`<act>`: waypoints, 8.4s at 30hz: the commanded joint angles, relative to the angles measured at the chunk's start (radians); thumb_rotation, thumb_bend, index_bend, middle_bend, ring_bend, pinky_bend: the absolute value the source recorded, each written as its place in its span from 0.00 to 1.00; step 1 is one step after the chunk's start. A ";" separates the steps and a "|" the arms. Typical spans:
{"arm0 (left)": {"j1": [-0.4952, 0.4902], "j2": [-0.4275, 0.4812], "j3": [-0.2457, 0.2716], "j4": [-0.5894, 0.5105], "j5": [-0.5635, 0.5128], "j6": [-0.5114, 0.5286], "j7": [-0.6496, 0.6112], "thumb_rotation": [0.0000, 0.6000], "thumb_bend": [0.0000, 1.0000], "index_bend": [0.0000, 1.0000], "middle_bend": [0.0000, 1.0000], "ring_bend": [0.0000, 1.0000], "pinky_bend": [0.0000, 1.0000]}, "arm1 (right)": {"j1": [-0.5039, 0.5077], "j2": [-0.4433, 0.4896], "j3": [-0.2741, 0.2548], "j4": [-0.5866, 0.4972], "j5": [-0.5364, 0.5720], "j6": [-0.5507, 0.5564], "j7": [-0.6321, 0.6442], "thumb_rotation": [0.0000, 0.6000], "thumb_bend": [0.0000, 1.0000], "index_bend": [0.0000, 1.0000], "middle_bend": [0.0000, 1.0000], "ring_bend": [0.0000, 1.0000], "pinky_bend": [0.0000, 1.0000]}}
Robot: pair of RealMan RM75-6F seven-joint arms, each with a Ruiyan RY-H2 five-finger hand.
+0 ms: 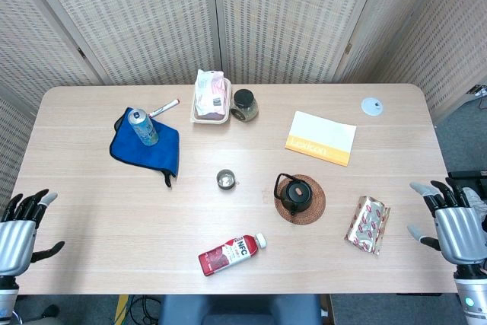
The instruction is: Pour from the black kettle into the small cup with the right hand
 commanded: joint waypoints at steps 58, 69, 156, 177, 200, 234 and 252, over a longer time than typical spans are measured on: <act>0.039 -0.019 0.005 0.025 -0.022 0.029 0.013 1.00 0.11 0.17 0.11 0.14 0.05 | 0.587 -0.116 0.111 -0.157 0.166 -0.752 -0.236 1.00 0.00 0.24 0.36 0.19 0.13; 0.047 -0.014 0.005 0.021 -0.029 0.033 0.021 1.00 0.11 0.19 0.11 0.14 0.05 | 0.701 -0.240 0.132 -0.001 0.241 -0.825 -0.230 1.00 0.00 0.28 0.36 0.19 0.13; 0.064 -0.008 0.013 0.012 -0.007 0.036 0.004 1.00 0.11 0.22 0.11 0.14 0.05 | 0.599 -0.107 -0.047 -0.043 0.423 -0.674 -0.357 1.00 0.00 0.22 0.29 0.14 0.08; 0.067 -0.009 0.016 0.002 -0.002 0.040 0.015 1.00 0.11 0.22 0.11 0.14 0.05 | 0.558 -0.106 -0.097 -0.042 0.392 -0.681 -0.342 1.00 0.00 0.22 0.33 0.14 0.08; 0.091 0.005 0.024 -0.001 0.011 0.071 -0.012 1.00 0.11 0.22 0.11 0.14 0.05 | 0.541 -0.095 -0.081 -0.200 0.221 -0.557 -0.482 1.00 0.00 0.16 0.22 0.11 0.08; 0.107 0.010 0.021 0.014 -0.003 0.072 -0.052 1.00 0.11 0.22 0.11 0.14 0.05 | 0.620 -0.259 -0.004 -0.033 0.406 -0.638 -0.564 1.00 0.00 0.02 0.09 0.00 0.00; 0.108 0.007 0.019 0.030 -0.008 0.067 -0.061 1.00 0.11 0.22 0.11 0.14 0.05 | 0.647 -0.275 0.011 -0.035 0.374 -0.635 -0.484 1.00 0.00 0.02 0.14 0.01 0.00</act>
